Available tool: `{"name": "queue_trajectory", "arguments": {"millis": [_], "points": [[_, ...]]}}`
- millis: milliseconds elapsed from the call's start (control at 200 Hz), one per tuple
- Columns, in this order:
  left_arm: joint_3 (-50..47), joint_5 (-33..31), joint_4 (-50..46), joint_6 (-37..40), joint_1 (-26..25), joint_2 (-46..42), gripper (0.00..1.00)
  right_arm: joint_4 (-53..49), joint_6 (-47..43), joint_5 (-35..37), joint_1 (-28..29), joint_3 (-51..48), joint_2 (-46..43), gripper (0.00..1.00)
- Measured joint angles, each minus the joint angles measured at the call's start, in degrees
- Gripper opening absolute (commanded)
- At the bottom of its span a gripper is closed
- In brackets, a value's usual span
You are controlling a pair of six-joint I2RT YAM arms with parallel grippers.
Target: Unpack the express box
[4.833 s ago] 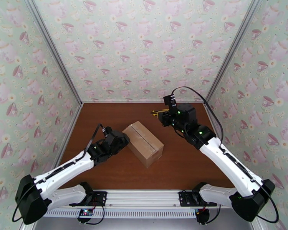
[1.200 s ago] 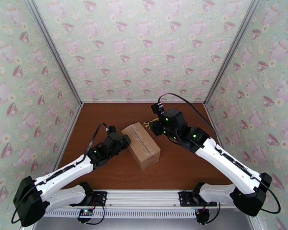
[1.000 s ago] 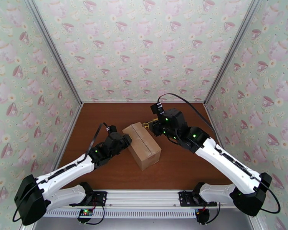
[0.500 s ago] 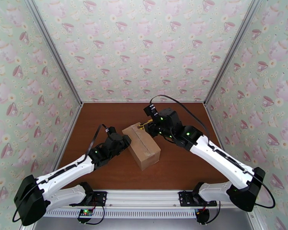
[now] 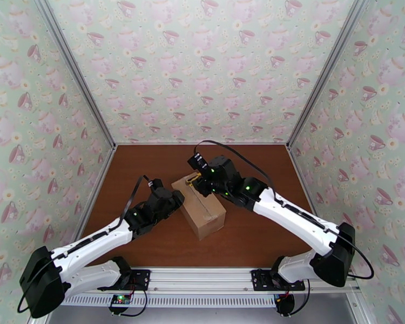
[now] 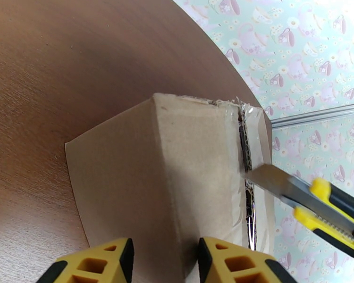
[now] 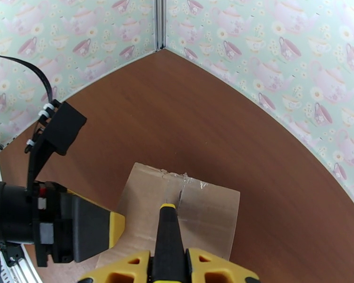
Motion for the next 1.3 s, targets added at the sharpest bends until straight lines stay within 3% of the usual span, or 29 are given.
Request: {"name": "queue_trajectory", "arguments": {"millis": [1302], "points": [[0.85,-2.40,-2.23,-0.33,0.00,-0.11,0.41,4.11,-3.61,5.18,1.36,0.85,-0.20,0.00]]}}
